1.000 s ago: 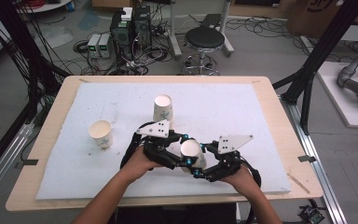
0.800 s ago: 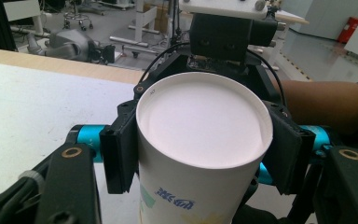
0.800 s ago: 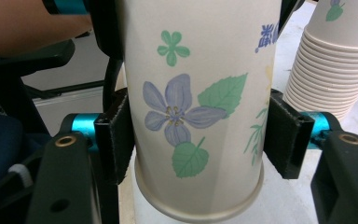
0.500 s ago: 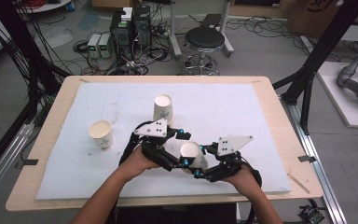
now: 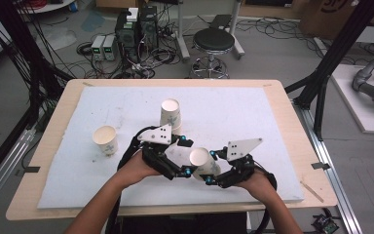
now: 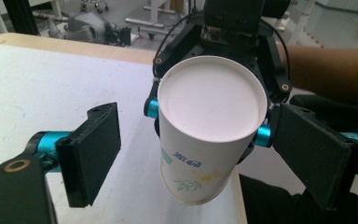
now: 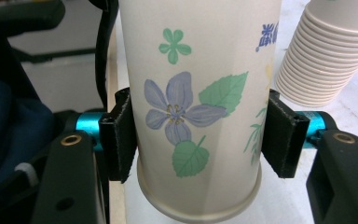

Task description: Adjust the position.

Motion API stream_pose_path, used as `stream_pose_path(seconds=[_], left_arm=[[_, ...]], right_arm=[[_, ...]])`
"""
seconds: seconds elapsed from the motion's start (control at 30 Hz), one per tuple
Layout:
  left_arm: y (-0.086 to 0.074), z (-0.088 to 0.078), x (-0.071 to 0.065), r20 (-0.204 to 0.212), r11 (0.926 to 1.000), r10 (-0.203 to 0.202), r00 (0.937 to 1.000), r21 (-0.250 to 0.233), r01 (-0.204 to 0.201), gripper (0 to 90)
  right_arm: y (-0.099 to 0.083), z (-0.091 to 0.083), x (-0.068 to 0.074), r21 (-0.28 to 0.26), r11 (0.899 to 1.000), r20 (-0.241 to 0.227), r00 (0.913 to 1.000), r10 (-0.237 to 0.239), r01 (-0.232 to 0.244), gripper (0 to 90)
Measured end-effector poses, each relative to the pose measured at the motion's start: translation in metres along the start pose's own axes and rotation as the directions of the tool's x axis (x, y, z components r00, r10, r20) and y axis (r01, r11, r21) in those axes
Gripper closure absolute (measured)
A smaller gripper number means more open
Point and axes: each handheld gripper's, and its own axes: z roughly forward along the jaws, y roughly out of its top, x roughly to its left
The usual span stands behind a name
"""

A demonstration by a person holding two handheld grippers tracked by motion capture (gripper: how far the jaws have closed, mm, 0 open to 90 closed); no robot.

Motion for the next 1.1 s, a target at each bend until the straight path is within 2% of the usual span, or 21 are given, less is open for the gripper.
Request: stream_pose_path(seconds=[0.13,0.27,0.33,0.53,0.67,0.77,0.87,1.1], left_arm=[[0.002,0.0,0.0,-0.006,0.9995,0.003,1.0,0.031,-0.003,15.1],[0.004,0.001,0.0,-0.003,0.9971,0.01,0.9999,0.076,-0.01,15.1],[0.005,0.001,0.0,0.006,0.9938,0.014,0.9999,0.11,-0.014,15.1],[0.006,0.005,0.0,0.011,0.9817,0.017,0.9998,0.189,-0.019,15.3],[0.004,0.009,0.0,0.01,0.9747,0.016,0.9998,0.223,-0.018,15.5],[0.004,0.011,0.0,0.011,0.9706,0.021,0.9997,0.239,-0.023,15.7],[0.003,0.014,0.0,0.017,0.9681,0.021,0.9996,0.249,-0.025,16.6],[0.002,0.018,0.001,0.042,0.9612,0.015,0.999,0.275,-0.026,23.4]], right_arm=[[0.01,0.001,-0.002,0.051,0.998,-0.005,0.9995,-0.031,0.031,37.1],[0.016,0.004,-0.004,0.112,0.993,-0.017,0.9991,-0.039,0.041,36.9],[0.019,0.006,-0.004,0.15,0.988,-0.019,0.9988,-0.044,0.047,36.7],[0.024,0.012,-0.005,0.212,0.976,-0.03,0.9984,-0.048,0.054,36.7],[0.027,0.016,-0.004,0.252,0.965,-0.042,0.9971,-0.063,0.072,36.7],[0.031,0.02,-0.002,0.298,0.95,-0.045,0.9956,-0.082,0.092,36.7],[0.035,0.023,-0.001,0.35,0.931,-0.055,0.9943,-0.092,0.105,36.7],[0.042,0.028,0.001,0.416,0.9,-0.066,0.9911,-0.116,0.133,36.7]])
